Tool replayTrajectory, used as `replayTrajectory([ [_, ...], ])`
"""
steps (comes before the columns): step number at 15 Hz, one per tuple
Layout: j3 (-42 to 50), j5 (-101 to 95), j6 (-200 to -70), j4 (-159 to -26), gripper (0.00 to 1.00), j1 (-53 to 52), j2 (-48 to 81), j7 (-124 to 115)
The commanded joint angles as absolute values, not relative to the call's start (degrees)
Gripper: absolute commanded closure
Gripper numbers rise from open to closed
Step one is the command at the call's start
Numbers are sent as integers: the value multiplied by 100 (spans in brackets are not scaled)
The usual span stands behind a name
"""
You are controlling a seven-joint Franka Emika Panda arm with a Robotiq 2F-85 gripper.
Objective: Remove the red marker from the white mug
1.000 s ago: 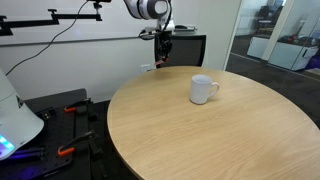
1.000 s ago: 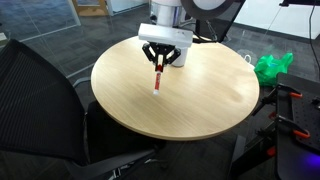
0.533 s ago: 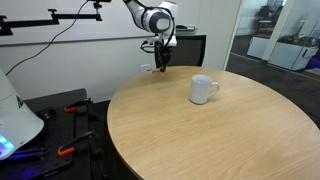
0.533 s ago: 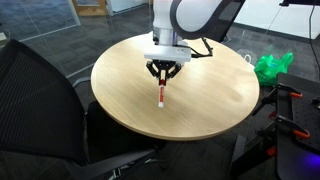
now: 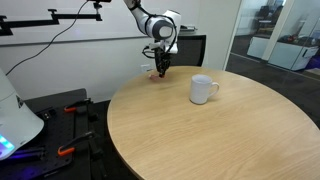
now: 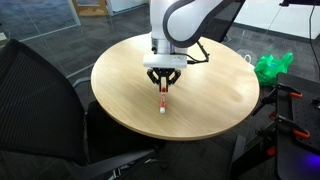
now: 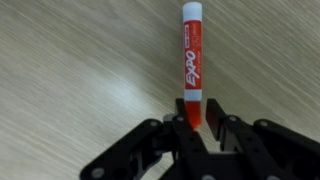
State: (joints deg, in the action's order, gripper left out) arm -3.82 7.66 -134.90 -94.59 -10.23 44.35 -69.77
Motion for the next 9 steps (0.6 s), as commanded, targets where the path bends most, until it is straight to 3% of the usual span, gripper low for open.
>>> replayTrajectory([
  [1, -294, 882, -13093, -9114, 41, -1097, 4570, -6897],
  [6, -205, 789, -12974, -9086, 2, -1232, 4484, -7044],
  [9, -135, 712, -13061, -9145, 0, -1376, 4385, -7139],
])
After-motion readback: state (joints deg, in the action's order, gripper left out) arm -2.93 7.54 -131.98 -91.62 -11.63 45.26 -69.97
